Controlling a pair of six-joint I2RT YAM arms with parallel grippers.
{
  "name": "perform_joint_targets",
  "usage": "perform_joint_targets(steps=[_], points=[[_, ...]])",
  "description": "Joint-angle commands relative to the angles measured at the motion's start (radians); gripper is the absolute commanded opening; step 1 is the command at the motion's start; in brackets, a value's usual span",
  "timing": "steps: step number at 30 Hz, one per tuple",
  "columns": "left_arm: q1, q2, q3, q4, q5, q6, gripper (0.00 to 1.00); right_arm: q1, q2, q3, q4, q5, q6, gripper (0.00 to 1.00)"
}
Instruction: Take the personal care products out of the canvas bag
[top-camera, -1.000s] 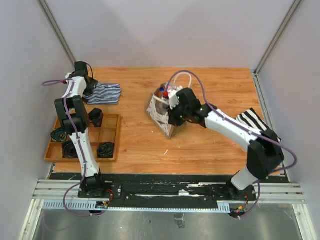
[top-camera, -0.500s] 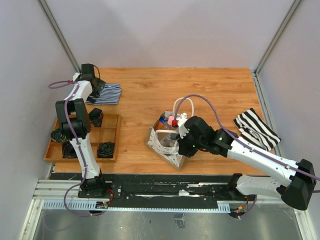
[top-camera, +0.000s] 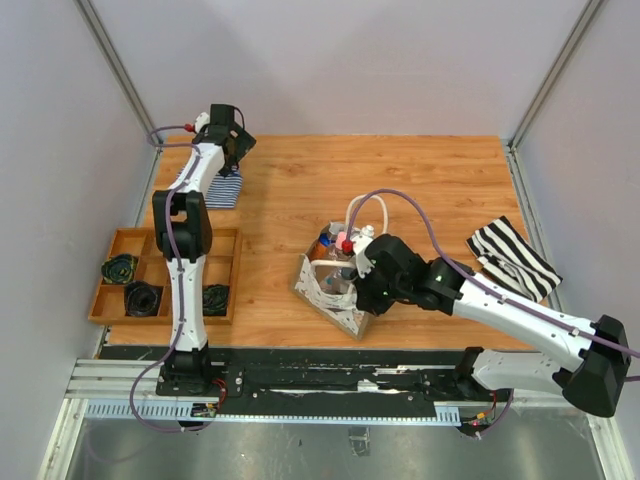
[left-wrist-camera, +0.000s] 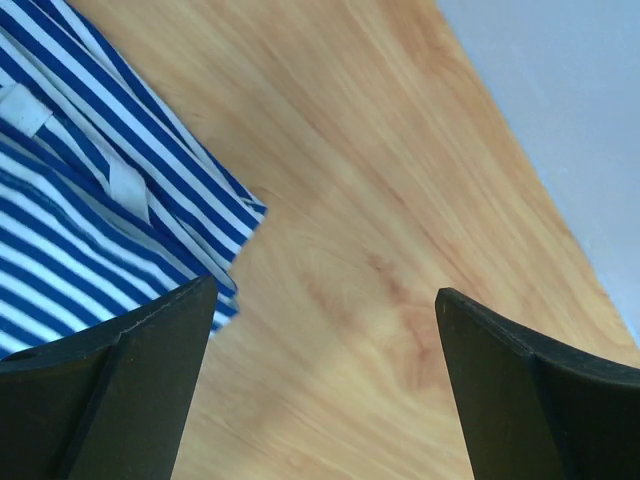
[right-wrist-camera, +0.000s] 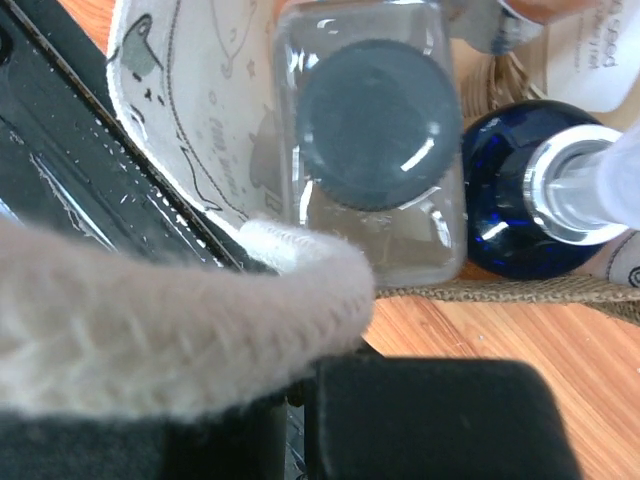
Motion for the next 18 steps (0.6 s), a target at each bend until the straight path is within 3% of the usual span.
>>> perform_joint_targets(steps=[1,2,7,9,11,15,18], points=[[0.025,0.128,0.097,-0.181,-0.034,0.022,0.96,0.089,0.003,0.096,-0.039,0.004,-0.021,0.01],[0.033,0.124,0.069,-0.169,-0.03,0.016,0.97,0.11,0.007,0.121,-0.075,0.024,-0.023,0.01],[0.104,0.108,-0.073,-0.132,0.024,-0.046,1.0,0.21,-0.067,0.249,-0.185,0.215,-0.029,0.56],[0.134,0.105,-0.121,-0.122,0.039,-0.053,0.99,0.212,-0.128,0.282,-0.19,0.3,-0.06,0.71],[0.156,0.094,-0.145,-0.125,0.013,-0.044,1.0,0.21,-0.185,0.302,-0.163,0.379,-0.099,0.79],[0.201,0.053,-0.212,-0.104,-0.02,-0.045,1.0,0.172,-0.154,0.366,-0.156,0.445,-0.163,0.78],[0.238,0.048,-0.227,-0.124,-0.047,-0.038,1.0,0.119,-0.09,0.396,-0.144,0.378,-0.189,0.59]])
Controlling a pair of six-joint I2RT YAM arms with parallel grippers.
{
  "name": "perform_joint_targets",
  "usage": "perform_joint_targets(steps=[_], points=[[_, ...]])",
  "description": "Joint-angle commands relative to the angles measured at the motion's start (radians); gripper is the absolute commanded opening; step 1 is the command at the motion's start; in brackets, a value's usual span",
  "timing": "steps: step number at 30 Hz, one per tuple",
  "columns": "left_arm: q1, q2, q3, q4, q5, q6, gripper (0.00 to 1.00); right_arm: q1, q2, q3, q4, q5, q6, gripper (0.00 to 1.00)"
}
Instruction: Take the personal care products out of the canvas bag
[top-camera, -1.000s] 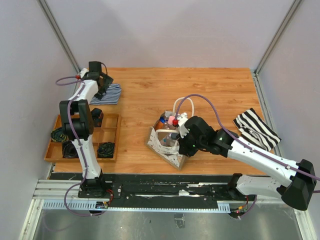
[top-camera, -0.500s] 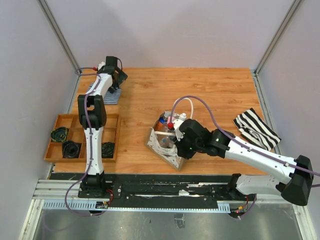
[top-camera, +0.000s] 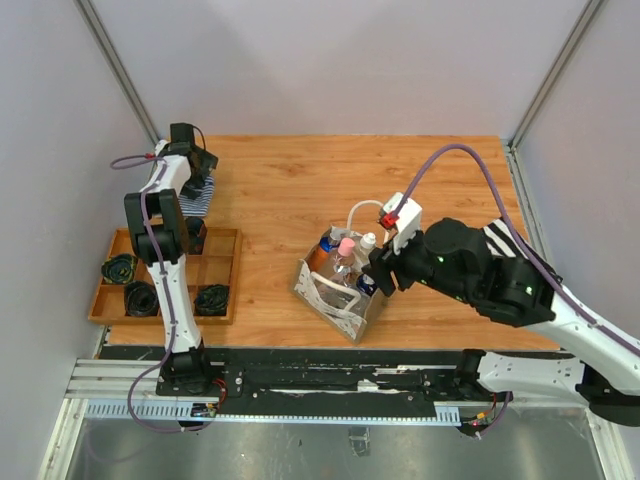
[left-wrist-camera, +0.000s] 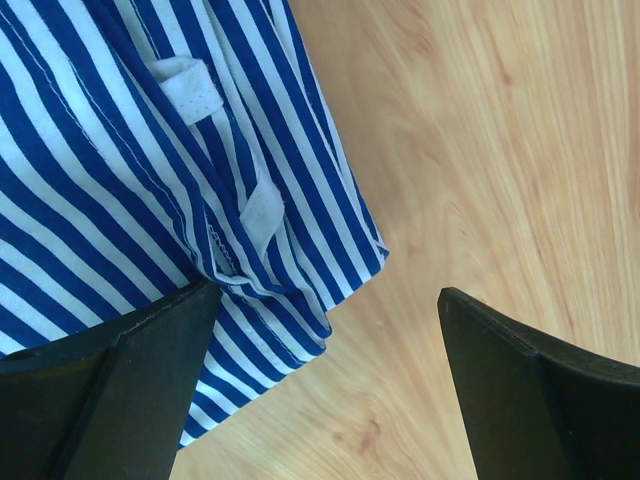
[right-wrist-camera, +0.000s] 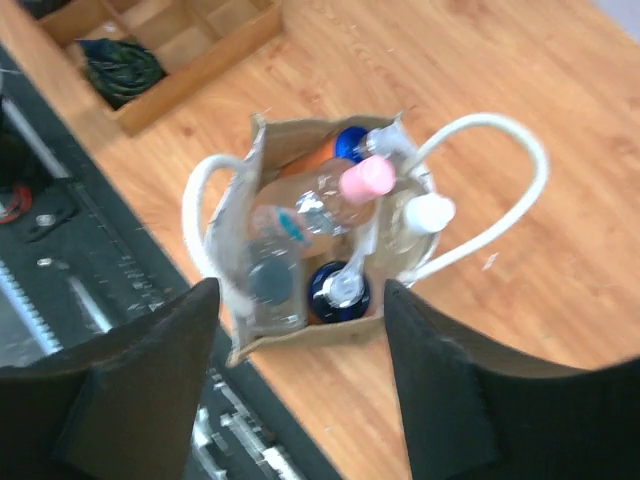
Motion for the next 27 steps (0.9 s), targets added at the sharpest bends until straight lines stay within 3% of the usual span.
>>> perform_joint_targets(steps=[1,8,15,19,22,27], points=[[0.064,0.041,-0.076,-0.132,-0.085,0.021,1.0,-0.083,0.107,0.018,0.017,-0.025,-0.067,0.54],[0.103,-0.06,-0.178,-0.084,-0.162,0.04,1.0,-0.238,0.219,-0.03,0.11,-0.144,-0.049,0.62],[0.094,-0.176,-0.243,-0.008,-0.04,0.002,1.0,-0.371,0.283,-0.135,0.275,-0.39,-0.018,0.65],[0.046,-0.257,-0.219,-0.003,-0.025,0.001,1.0,-0.386,0.339,-0.145,0.325,-0.481,-0.011,0.64],[-0.011,-0.336,-0.233,0.034,-0.022,0.01,1.0,-0.386,0.372,-0.142,0.336,-0.529,-0.008,0.57],[-0.157,-0.419,-0.19,-0.014,-0.01,0.097,1.0,-0.386,0.413,-0.15,0.346,-0.533,0.0,0.57]])
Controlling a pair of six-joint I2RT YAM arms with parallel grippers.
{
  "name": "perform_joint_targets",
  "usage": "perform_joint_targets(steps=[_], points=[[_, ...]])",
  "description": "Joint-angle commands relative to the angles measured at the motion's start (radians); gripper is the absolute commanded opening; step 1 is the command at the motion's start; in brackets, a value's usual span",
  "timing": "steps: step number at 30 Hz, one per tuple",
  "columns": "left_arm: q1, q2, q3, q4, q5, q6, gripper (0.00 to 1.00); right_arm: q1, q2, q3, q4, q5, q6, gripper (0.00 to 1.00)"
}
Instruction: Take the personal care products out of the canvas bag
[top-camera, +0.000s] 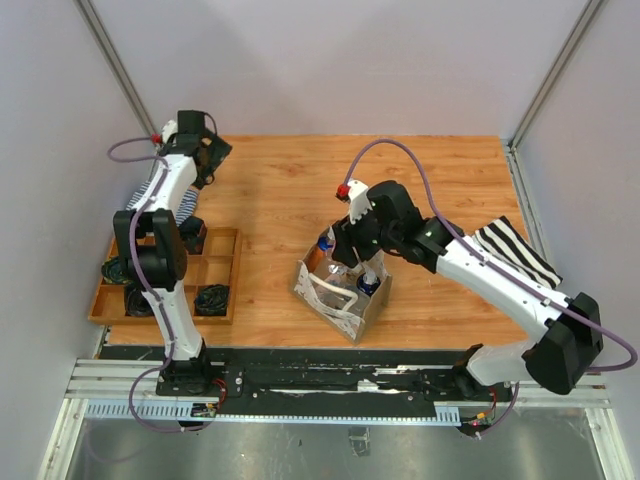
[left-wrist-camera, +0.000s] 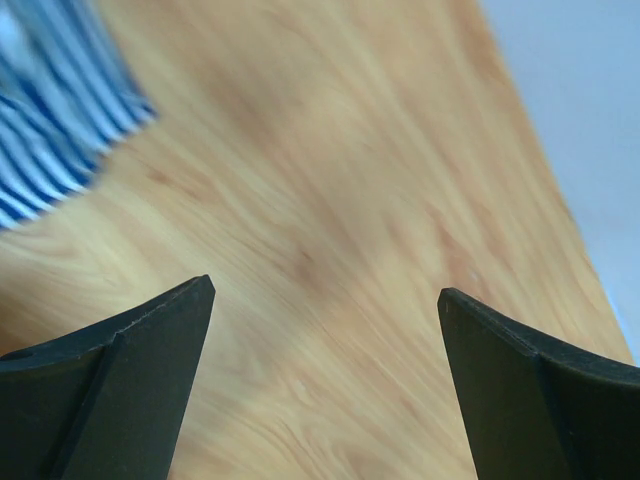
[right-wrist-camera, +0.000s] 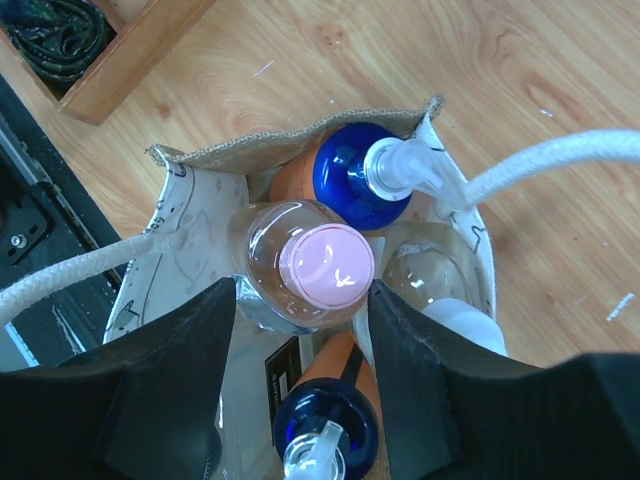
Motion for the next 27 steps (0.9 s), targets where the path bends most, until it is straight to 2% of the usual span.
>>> perform_joint_targets(steps=[1,7,11,12,17,19,21,24,27], points=[[-0.127,-0.119,0.029,-0.023,0.037,0.086,1.0,-0.01,0.029,-0.021,0.029,-0.049,0.016,0.57],[-0.302,-0.338,-0.183,0.054,0.094,0.164,0.99,-0.009,0.061,-0.031,0.03,-0.038,0.02,0.58],[-0.423,-0.471,-0.324,0.086,0.085,0.206,0.99,-0.01,0.071,-0.024,0.048,-0.051,0.025,0.34],[-0.449,-0.494,-0.35,0.09,0.087,0.217,0.99,-0.009,0.072,-0.024,0.057,-0.048,0.028,0.33],[-0.517,-0.563,-0.415,0.048,0.057,0.254,0.99,-0.009,0.095,0.011,0.052,-0.041,0.021,0.4],[-0.523,-0.588,-0.436,0.04,0.052,0.267,0.99,-0.008,0.101,0.025,0.046,-0.035,0.021,0.52],[-0.523,-0.614,-0.459,0.036,0.05,0.27,0.99,-0.008,0.109,0.03,0.051,-0.034,0.024,0.58],[-0.523,-0.645,-0.492,0.039,0.058,0.272,0.99,-0.009,0.12,0.031,0.069,-0.037,0.032,0.59],[-0.523,-0.663,-0.517,0.034,0.069,0.273,0.99,-0.008,0.133,0.039,0.076,-0.045,0.036,0.49]])
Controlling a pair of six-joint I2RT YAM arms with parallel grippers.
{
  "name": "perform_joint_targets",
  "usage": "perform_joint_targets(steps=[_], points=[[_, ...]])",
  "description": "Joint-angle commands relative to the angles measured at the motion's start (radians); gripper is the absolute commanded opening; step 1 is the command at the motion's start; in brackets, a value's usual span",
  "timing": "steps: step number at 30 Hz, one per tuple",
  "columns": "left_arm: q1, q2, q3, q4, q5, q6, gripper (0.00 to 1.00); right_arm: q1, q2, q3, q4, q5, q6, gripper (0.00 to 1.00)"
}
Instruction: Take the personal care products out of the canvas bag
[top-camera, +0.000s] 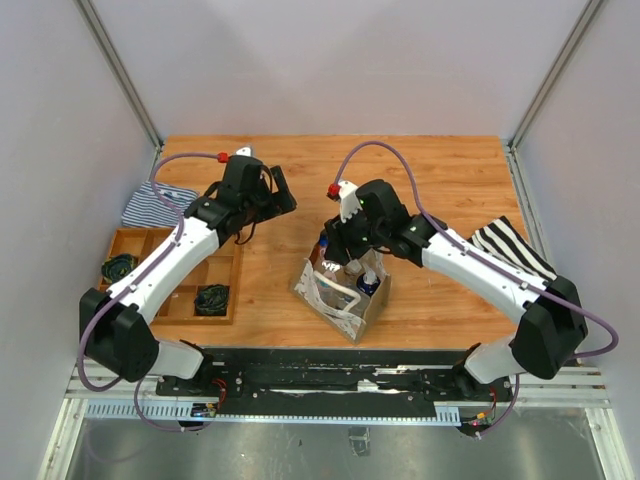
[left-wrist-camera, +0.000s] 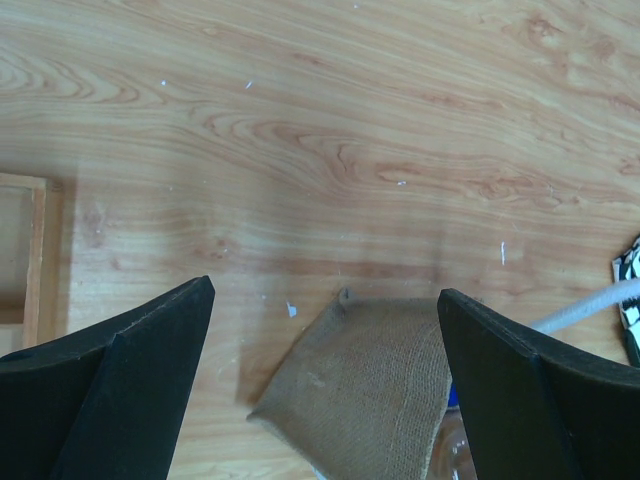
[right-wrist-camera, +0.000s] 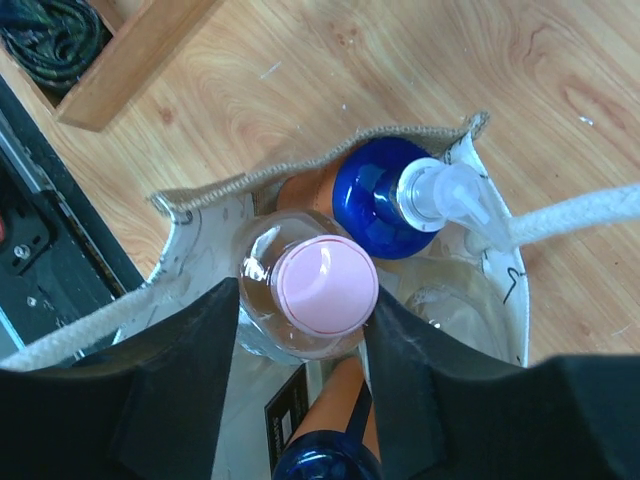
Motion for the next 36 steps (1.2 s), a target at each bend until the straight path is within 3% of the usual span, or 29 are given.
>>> perform_joint_targets(steps=[1,8,11,13,14,24,31,36], points=[[-0.004,-0.047,-0.031,-0.008,0.008,0.025,0.99,-0.004,0.025,0.032,0.019,0.005,0.01,0.49],[-0.021,-0.099,-0.09,-0.009,0.014,0.032,0.99,-0.004,0.041,0.057,0.024,0.013,0.013,0.48],[-0.023,-0.108,-0.106,-0.012,0.02,0.038,0.99,-0.005,0.049,0.069,0.02,0.016,0.011,0.25],[-0.025,-0.117,-0.118,-0.013,0.027,0.039,0.99,-0.004,0.052,0.078,0.021,0.02,0.008,0.05],[-0.027,-0.122,-0.122,-0.013,0.027,0.037,0.99,-0.005,0.053,0.085,0.019,0.024,0.007,0.01],[-0.122,-0.165,-0.073,-0.061,0.006,0.076,0.97,-0.003,-0.113,0.152,-0.057,0.089,-0.011,0.01],[-0.308,-0.062,0.073,-0.113,-0.033,0.165,0.97,-0.004,-0.301,0.283,-0.174,0.274,-0.054,0.01],[-0.389,0.013,0.112,-0.078,0.015,0.251,0.94,-0.006,-0.327,0.453,-0.282,0.461,-0.123,0.01]])
